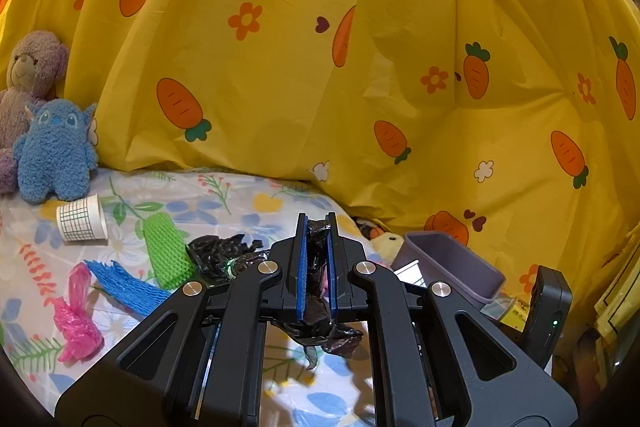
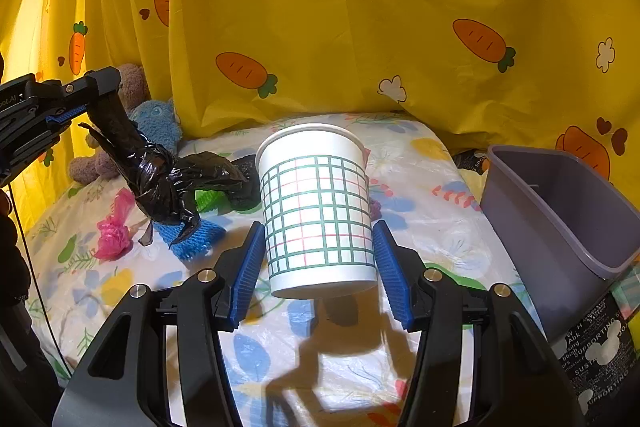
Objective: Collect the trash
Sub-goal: 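Grasp the black plastic bag with the left gripper while the right grasps a white grid cup, then carry the black bag and white grid cup over the grey bin and open both grippers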
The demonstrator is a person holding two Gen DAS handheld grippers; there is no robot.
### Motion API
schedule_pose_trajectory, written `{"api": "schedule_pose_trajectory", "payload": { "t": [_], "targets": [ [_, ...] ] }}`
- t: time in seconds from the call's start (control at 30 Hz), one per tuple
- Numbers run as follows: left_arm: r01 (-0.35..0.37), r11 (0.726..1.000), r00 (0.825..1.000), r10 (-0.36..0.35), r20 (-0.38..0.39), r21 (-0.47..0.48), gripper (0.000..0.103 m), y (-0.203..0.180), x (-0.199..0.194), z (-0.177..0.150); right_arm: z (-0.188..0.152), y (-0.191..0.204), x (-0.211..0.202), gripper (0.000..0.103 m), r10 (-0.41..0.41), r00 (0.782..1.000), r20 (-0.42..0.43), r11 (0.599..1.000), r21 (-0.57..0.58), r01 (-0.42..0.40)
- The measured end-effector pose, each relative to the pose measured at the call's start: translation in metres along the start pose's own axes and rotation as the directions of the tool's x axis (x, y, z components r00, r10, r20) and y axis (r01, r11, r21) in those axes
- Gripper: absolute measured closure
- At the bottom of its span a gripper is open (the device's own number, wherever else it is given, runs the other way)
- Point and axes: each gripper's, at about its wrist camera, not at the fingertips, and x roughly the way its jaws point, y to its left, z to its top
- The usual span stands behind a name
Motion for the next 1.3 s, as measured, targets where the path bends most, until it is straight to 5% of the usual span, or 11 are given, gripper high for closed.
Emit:
{"api": "schedule_pose_trajectory", "payload": {
  "t": [0.37,0.7,1.1,1.3],
  "targets": [
    [0.16,0.986,0.987,-0.158,-0.042,0.053,0.096,-0.077,0.046,0.013,0.017,-0.055,-0.029,0.049,-0.133,0.988,0.076,0.989,0.074,0.127],
    [0.277,0.953,0.958,-0.264,-0.112,0.122,0.096,-0.165,0.121,0.012,0.026,-0.158,-0.054,0.049,-0.384,0.918,0.1,0.904,0.244,0.351],
    [0.384,0.921,0.917,-0.37,-0.15,0.073,0.096,-0.208,0.198,-0.008,0.014,-0.211,-0.047,0.049,-0.455,0.89,0.03,0.846,0.325,0.422],
    [0.386,0.921,0.907,-0.368,-0.203,0.055,0.096,-0.212,0.227,-0.033,0.011,-0.217,-0.038,0.049,-0.467,0.884,0.003,0.839,0.319,0.442]
  ]
}}
